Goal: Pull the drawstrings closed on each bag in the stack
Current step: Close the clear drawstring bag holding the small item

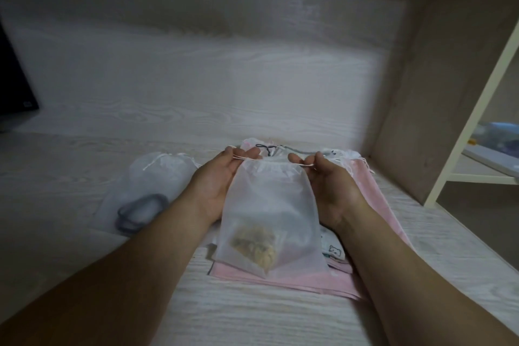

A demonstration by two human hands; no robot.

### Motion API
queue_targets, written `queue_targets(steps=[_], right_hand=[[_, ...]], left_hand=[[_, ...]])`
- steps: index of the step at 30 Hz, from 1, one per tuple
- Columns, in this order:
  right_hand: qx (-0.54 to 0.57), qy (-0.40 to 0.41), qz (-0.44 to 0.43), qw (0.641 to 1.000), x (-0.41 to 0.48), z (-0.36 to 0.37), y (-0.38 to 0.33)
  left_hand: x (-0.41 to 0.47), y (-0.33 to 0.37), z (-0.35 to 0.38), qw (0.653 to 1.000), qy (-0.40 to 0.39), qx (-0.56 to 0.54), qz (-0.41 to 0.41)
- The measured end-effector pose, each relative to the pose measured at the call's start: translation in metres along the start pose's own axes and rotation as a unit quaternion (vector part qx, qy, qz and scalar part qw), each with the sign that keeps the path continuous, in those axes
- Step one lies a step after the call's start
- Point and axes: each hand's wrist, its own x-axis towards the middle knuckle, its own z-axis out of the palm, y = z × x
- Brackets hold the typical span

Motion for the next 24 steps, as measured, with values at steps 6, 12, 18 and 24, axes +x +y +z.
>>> queue_targets(steps=[6, 12, 18, 24], right_hand=[[0.151, 0.010, -0.021, 0.988, -0.005, 0.002, -0.005], [0.154, 0.018, -0.019, 0.988, -0.003, 0.002, -0.004], [-0.023, 0.008, -0.102, 0.994, -0.008, 0.005, -0.005], [-0.368, -0.067, -0.226, 0.899, -0.014, 0.016, 0.004]], left_hand=[[0.004, 0.004, 0.001, 0.994, 0.010, -0.101, 0.045], [0.007, 0.005, 0.004, 0.994, 0.020, -0.093, 0.049], [-0.005, -0.004, 0.017, 0.990, -0.004, 0.115, 0.085], [-0.016, -0.017, 0.028, 0.856, -0.103, 0.477, 0.172]])
